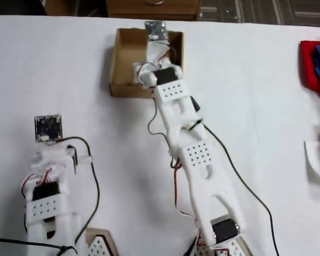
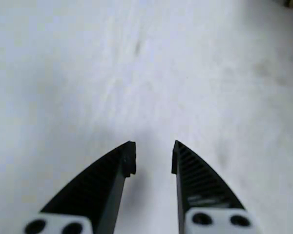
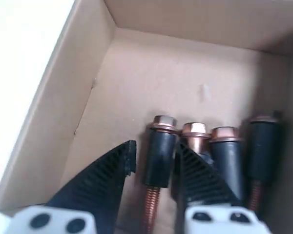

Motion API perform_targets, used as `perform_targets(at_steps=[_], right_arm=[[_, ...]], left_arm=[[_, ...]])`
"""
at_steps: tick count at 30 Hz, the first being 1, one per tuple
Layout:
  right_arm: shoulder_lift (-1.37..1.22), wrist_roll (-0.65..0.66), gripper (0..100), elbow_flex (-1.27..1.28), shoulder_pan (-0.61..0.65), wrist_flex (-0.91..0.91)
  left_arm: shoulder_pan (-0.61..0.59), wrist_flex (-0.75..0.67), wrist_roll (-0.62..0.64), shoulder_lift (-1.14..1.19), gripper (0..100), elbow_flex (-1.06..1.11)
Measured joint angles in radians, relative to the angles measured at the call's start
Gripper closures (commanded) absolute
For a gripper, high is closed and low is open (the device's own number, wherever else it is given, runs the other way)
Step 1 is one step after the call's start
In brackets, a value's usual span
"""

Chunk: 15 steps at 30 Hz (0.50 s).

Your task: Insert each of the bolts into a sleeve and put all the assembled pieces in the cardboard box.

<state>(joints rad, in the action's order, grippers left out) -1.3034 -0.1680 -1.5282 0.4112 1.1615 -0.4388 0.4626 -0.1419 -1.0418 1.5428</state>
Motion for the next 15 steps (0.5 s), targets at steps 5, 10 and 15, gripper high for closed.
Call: perform_targets(at_steps=[5, 10, 15], right_arm=[[0.127, 0.0, 88.2, -0.084, -0.091, 0.252], [0.216, 0.0, 88.2, -0.094, -0.21, 0.466], [0.216, 0.0, 88.3, -0.058, -0.264, 0.577]], left_arm=[[0.0, 0.0, 0.0, 0.0, 86, 0.0], [0.0, 0.0, 0.0, 0.0, 86, 0.0], [0.0, 0.0, 0.0, 0.0, 86, 0.0]])
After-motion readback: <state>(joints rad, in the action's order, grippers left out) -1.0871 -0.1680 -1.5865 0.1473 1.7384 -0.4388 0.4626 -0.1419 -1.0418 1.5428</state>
